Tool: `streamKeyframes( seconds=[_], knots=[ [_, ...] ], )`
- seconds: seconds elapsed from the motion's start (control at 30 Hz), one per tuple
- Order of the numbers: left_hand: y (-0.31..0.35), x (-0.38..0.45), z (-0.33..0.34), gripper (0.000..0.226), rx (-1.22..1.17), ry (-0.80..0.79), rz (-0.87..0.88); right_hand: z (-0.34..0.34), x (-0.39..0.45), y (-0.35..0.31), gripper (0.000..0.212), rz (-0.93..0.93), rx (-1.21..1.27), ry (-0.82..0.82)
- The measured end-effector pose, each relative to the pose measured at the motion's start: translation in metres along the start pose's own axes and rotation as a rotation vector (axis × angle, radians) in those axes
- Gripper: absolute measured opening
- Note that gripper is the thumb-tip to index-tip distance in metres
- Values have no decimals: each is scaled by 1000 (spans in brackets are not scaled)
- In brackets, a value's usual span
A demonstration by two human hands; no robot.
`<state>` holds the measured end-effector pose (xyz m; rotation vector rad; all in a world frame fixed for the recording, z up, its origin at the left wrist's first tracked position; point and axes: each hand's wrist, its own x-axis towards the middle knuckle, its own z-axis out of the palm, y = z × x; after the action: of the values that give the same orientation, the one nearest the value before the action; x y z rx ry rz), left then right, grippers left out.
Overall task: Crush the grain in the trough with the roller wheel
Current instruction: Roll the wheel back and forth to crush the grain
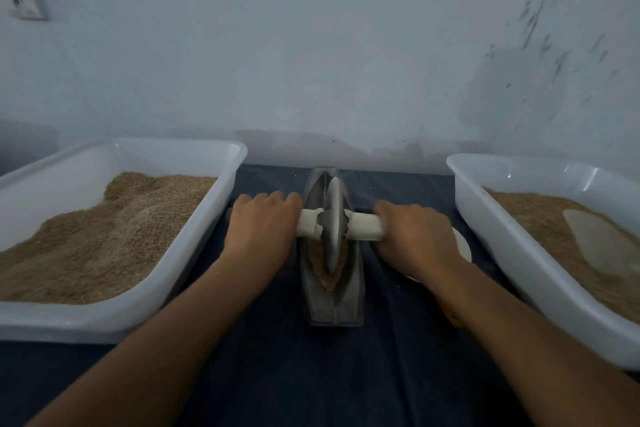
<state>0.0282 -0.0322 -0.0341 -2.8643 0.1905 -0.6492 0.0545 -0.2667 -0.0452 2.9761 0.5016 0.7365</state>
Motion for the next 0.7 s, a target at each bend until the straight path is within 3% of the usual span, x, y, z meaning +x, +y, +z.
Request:
streamKeyframes(
  seconds=[0.1, 0.23, 0.5, 0.7],
  knots=[
    [-5, -14, -7, 31, -23, 2, 41, -12, -15, -3, 29, -57, 10, 44],
    [-11, -21, -9, 45, -88, -2, 24, -24, -22, -1, 33, -128, 10, 47],
    [0, 5, 13, 39, -39, 16, -139, -8, 25, 0, 27, -122, -41, -134],
    [-2, 48, 27, 30, -82, 11, -181, 10, 83, 14, 25, -51, -36, -414]
  ],
)
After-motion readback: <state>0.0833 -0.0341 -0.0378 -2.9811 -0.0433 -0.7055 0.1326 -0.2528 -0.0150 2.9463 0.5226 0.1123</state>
